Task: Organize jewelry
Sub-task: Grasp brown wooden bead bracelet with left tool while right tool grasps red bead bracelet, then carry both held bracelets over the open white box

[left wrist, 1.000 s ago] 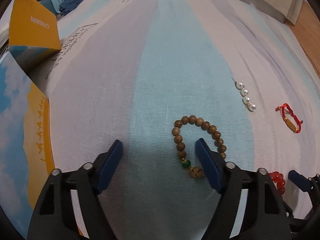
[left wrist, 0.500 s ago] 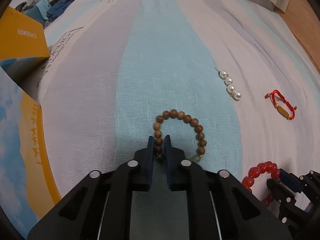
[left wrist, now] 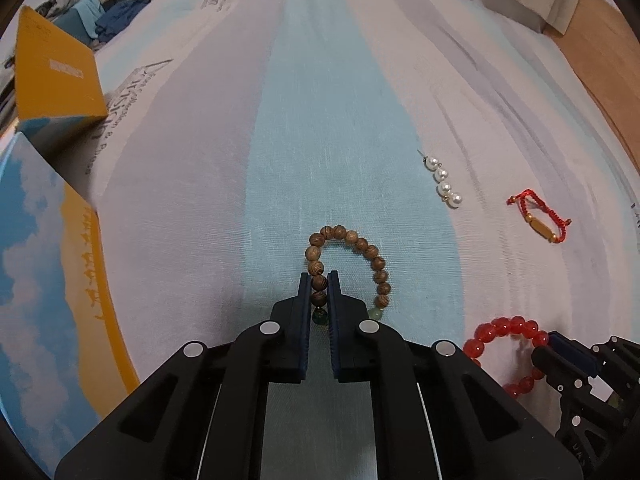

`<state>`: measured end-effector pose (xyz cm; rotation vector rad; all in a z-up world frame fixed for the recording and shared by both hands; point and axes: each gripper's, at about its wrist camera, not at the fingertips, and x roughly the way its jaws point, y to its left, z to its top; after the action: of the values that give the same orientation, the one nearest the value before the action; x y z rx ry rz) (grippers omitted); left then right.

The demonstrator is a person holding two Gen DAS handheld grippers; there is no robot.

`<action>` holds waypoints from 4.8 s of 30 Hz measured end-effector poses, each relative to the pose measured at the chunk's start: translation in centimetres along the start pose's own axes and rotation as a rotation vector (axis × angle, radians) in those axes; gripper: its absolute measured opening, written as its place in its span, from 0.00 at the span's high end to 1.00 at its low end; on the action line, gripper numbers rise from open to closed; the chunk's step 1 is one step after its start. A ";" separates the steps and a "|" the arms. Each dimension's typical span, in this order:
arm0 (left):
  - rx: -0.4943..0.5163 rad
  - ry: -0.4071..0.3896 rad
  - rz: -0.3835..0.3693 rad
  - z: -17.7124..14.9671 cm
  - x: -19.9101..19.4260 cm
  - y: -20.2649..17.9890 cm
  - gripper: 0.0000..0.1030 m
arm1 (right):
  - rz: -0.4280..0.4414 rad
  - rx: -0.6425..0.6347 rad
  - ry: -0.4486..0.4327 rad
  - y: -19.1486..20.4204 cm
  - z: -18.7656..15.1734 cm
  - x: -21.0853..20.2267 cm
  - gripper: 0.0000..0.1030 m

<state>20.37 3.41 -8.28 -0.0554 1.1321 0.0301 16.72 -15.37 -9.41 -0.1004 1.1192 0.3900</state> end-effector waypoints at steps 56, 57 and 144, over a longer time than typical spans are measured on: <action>0.007 -0.092 -0.008 -0.6 -12.1 2.0 0.94 | -0.002 0.037 -0.121 3.5 2.3 -10.3 0.88; 0.004 -0.094 -0.007 -0.6 -12.3 2.2 0.94 | -0.003 0.034 -0.124 3.7 2.4 -10.5 0.88; -0.034 -0.100 -0.013 -3.2 -14.1 7.4 0.93 | 0.012 -0.026 0.012 8.0 3.5 -4.9 0.88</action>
<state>11.14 10.70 2.97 -0.0903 1.0313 0.0398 15.05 -8.22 -2.59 -0.1189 1.1274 0.4148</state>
